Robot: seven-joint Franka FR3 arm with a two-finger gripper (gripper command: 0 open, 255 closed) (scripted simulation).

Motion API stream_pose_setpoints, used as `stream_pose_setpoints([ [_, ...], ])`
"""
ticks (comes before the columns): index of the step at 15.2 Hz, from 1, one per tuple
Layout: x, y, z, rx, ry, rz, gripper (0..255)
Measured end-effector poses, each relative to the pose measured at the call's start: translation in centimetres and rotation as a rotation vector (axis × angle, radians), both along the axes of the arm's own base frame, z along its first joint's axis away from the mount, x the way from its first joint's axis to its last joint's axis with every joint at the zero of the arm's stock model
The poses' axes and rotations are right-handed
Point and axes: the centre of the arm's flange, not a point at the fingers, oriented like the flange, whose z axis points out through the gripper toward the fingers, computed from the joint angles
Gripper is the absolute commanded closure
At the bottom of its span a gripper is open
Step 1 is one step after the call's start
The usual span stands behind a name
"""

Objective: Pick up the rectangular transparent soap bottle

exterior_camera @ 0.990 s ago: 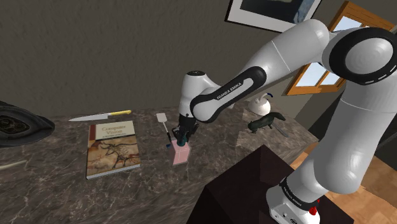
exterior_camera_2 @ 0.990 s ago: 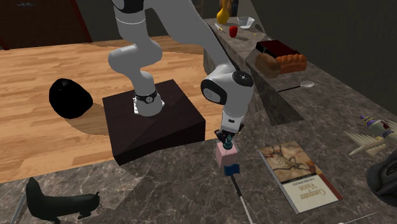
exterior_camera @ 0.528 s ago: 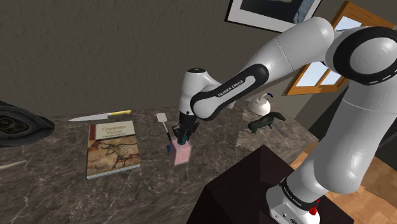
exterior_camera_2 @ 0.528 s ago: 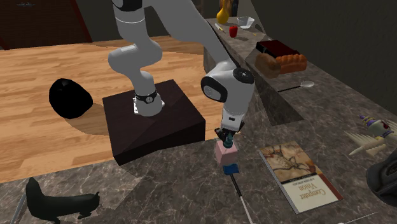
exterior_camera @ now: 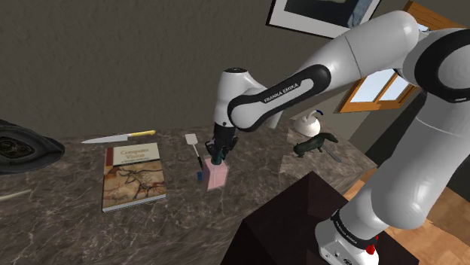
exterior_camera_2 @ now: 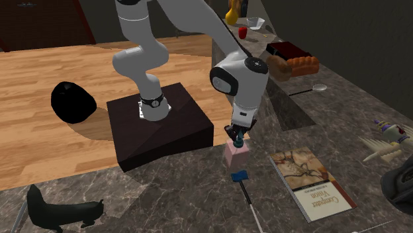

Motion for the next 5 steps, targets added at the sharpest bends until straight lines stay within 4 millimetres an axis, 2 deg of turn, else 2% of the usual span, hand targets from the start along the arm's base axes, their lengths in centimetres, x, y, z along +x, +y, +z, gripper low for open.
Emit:
stream_pose_setpoints([
  [5, 0.1, -0.1, 2.4, 0.000, 0.000, 0.000, 255],
])
